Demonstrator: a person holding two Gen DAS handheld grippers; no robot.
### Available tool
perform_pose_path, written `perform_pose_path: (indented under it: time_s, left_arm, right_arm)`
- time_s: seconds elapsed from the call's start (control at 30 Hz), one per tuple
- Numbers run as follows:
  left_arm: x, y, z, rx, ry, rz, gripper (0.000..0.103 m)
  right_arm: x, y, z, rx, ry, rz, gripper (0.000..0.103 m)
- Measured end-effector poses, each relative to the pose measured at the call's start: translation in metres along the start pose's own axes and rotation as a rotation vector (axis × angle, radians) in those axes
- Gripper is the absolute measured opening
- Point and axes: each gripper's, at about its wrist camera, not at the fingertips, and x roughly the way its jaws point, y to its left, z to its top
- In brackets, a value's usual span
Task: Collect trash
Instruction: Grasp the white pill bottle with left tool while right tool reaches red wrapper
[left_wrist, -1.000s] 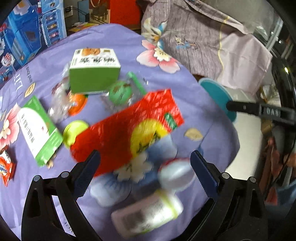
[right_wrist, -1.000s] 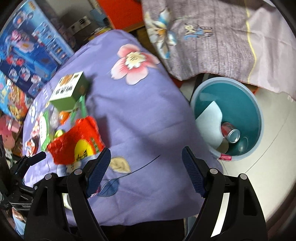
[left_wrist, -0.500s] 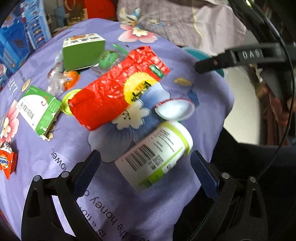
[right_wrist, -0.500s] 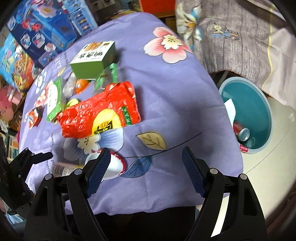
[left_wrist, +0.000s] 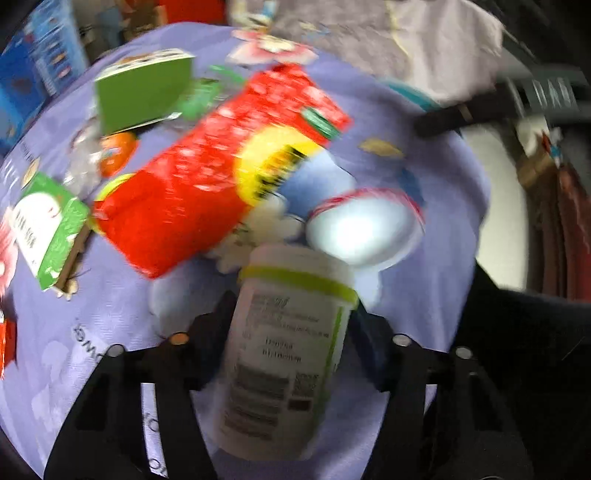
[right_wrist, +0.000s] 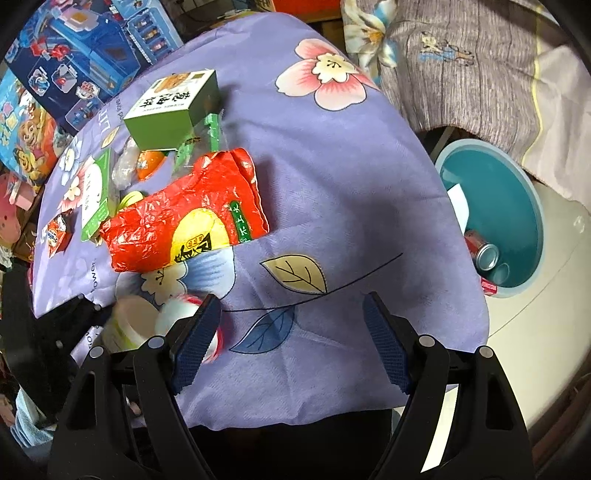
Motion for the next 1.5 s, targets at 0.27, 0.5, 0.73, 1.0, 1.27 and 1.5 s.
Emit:
perform_pose_path:
  time_s: [0.27,0.5,0.73,1.0,1.27,1.5]
  left_arm:
    - [-0.01,0.069,-0.004,-0.285,-0.01,0.034,0.058]
    - [-0.023,0.069,-0.031,-0.328,-0.015,0.033,0.065]
    - [-0.033,0.097,-0.037,-0.41,-0.069,0.052,0.051]
    - [-0.031,0.122,-0.033,-0.472,-0.092,0.047,0.051]
    - [-0.03,0.123,-0.036,-0.476,-0.113,0.031,0.052]
    - [-0.029,0.116,-0.036,-0.465,-0.127,0.063,0.051]
  right_arm:
    - [0.019,0.022,0.011,-0.041,0.027,0.033,0.076]
    - [0.04,0.063,0.03,-0.125,0.052,0.071,0.076]
    - [0.059,0.089,0.048,-0.157,0.051,0.077,0.079]
    - [0.088,0.084,0.065,-0.129,0.056,0.036,0.089]
    - [0.094,0.104,0.048,-0.251,0.082,-0.044,0.096]
    - [0.092,0.116,0.024,-0.334,0.031,-0.041,0.088]
